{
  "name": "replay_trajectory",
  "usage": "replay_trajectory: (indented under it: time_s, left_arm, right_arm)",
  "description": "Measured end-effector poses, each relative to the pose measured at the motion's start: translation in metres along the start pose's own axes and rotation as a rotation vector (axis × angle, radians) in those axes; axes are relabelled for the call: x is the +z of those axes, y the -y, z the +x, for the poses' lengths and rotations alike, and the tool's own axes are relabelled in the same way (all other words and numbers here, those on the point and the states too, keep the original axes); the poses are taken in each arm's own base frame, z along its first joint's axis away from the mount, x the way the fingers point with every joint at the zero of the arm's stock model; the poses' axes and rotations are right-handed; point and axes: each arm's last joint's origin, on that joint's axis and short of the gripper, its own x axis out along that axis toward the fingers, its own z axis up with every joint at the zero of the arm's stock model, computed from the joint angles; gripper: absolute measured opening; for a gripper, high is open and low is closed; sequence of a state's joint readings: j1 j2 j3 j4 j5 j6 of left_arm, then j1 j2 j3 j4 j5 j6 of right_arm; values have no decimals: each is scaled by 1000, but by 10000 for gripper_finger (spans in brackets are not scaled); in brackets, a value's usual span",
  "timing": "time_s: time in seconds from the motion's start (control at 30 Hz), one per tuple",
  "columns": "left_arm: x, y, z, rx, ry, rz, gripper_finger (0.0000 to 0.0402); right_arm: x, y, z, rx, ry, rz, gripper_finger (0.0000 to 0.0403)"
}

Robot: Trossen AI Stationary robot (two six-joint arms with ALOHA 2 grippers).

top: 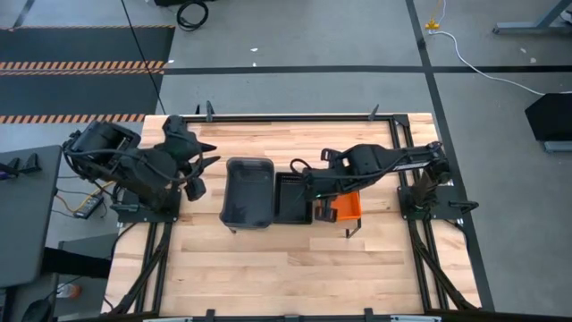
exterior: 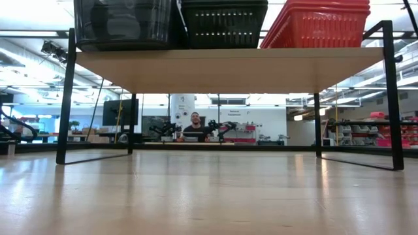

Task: Stack baskets on shelf by color
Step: Adjust the bins on the shelf

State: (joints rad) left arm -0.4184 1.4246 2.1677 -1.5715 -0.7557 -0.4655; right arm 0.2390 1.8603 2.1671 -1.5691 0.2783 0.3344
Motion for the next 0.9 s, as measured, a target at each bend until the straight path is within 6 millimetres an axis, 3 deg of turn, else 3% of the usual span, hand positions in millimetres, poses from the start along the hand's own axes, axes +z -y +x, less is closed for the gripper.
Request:
replay_trajectory:
  time_s: [0.3, 0.53, 0.73, 0.9]
  left_arm:
    - [-2, 5, -5, -26, 11, 8, 117]
    - [-2, 5, -5, -7, 22, 3, 117]
    - [-2, 5, -5, -5, 23, -13, 117]
    - [-2, 7, -5, -11, 23, -27, 117]
  right_arm:
    - [-41, 24, -21, 27, -26, -5, 7]
    - [-77, 19, -6, 30, -135, 43, 7]
    - [-82, 5, 16, 63, -152, 26, 7]
    - [-77, -2, 21, 110, -103, 12, 7]
